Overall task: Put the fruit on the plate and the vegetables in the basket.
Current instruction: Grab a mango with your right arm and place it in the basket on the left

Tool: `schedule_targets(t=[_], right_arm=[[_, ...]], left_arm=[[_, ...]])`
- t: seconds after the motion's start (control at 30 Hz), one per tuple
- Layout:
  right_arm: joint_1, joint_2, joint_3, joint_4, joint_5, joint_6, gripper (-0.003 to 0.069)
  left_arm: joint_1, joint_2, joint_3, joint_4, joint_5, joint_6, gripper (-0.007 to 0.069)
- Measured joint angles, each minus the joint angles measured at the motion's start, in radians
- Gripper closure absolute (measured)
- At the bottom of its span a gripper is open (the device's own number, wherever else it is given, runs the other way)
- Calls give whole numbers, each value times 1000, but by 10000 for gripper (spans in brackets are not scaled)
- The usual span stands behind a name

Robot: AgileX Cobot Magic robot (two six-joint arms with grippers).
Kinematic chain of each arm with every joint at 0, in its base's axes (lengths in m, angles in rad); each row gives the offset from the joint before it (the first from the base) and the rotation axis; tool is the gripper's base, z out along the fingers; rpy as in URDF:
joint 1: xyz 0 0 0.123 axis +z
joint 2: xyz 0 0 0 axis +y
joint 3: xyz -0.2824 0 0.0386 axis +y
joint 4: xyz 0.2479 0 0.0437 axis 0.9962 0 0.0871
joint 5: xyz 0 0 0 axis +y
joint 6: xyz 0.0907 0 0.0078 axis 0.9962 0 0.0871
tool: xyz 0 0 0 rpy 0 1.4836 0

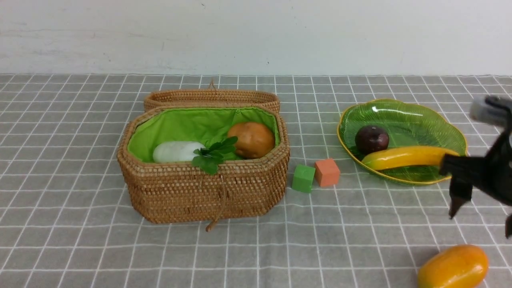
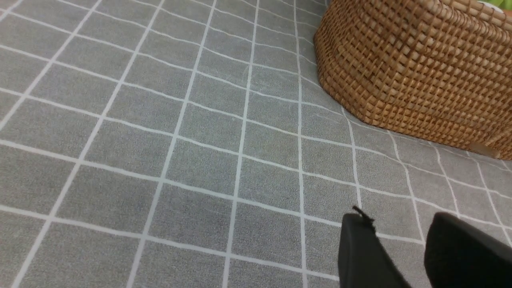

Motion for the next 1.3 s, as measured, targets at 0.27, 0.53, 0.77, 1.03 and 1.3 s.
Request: schedule_targets(t=[0.27,0.53,0.77,1.03,1.3], right_arm=[[-64,33,272,199,-347,69,64],[-64,102,351,220,-448,34,105],[-64,6,303,246,-446,-282,140],[-38,-108,54,602,-432,-738,140],[189,78,-423,972,-329,-1299,140]], left_arm=[[0,0,0,0,0,0,387],[0,0,0,0,0,0,387],[0,0,0,0,0,0,386],[0,0,0,0,0,0,386],[0,0,0,0,0,0,386]])
